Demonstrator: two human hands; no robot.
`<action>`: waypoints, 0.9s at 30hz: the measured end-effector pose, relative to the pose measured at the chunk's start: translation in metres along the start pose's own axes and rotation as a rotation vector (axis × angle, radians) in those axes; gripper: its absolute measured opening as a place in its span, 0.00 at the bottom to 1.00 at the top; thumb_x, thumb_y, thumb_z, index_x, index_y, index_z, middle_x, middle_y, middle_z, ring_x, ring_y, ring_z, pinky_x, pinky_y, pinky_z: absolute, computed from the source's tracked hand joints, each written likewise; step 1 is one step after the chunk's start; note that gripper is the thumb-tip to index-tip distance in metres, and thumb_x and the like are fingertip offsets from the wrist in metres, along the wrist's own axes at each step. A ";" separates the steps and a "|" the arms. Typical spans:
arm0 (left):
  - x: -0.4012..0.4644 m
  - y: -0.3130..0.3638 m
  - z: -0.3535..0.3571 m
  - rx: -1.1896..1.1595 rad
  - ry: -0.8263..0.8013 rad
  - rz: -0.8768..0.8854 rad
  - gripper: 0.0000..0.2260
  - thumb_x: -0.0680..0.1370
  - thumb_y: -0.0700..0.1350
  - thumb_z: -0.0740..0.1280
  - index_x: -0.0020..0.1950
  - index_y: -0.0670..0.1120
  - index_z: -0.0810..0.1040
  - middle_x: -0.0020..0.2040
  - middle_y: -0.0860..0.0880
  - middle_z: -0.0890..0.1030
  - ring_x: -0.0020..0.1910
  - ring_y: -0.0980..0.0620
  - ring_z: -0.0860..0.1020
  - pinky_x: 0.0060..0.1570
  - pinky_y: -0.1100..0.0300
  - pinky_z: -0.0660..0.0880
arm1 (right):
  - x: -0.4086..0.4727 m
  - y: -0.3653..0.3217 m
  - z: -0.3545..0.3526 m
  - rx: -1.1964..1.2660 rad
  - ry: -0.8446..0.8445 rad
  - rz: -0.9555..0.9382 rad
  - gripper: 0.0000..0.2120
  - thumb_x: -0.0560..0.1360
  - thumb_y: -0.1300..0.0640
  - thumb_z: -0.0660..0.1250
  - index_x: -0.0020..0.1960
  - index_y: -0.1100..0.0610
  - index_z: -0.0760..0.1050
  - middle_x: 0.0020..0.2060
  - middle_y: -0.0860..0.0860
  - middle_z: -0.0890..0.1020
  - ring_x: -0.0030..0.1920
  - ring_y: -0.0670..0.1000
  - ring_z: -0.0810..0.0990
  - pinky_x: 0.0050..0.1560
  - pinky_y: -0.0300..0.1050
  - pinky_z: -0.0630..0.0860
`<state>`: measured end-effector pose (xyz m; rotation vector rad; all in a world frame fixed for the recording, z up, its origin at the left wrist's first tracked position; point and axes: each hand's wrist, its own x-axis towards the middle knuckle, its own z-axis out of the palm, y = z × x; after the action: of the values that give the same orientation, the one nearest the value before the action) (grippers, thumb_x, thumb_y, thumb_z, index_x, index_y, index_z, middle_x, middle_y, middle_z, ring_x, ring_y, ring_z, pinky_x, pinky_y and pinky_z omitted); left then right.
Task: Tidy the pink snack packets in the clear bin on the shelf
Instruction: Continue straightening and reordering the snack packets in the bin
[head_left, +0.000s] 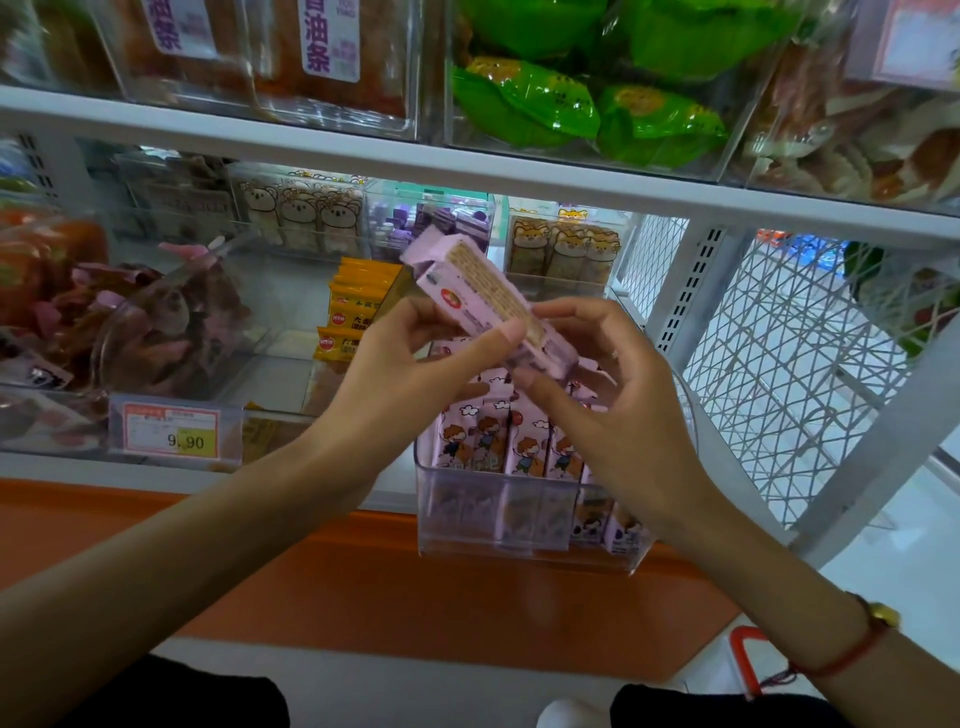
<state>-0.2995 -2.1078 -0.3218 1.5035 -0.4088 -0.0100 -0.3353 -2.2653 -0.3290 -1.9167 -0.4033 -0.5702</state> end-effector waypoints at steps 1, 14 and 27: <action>0.001 0.000 -0.002 0.000 -0.001 -0.001 0.28 0.66 0.52 0.72 0.64 0.44 0.72 0.58 0.49 0.80 0.53 0.55 0.82 0.49 0.61 0.80 | 0.001 0.000 -0.002 0.015 0.005 0.021 0.14 0.74 0.58 0.69 0.56 0.47 0.72 0.54 0.45 0.79 0.54 0.43 0.79 0.52 0.39 0.78; 0.006 0.002 -0.009 -0.062 0.036 -0.011 0.21 0.72 0.48 0.70 0.64 0.48 0.72 0.55 0.47 0.81 0.51 0.55 0.82 0.44 0.66 0.79 | 0.004 0.010 -0.010 0.275 -0.041 0.332 0.25 0.63 0.47 0.70 0.59 0.50 0.75 0.54 0.45 0.80 0.49 0.46 0.82 0.51 0.43 0.78; 0.011 0.004 -0.017 0.024 0.212 0.204 0.14 0.76 0.42 0.68 0.61 0.43 0.75 0.48 0.53 0.84 0.46 0.59 0.83 0.43 0.70 0.77 | 0.029 0.030 -0.023 -0.076 0.099 0.317 0.20 0.73 0.44 0.66 0.64 0.47 0.69 0.55 0.46 0.79 0.54 0.46 0.79 0.53 0.42 0.75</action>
<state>-0.2853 -2.0936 -0.3153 1.4633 -0.3896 0.3139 -0.3009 -2.2979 -0.3277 -1.9650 -0.0118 -0.4724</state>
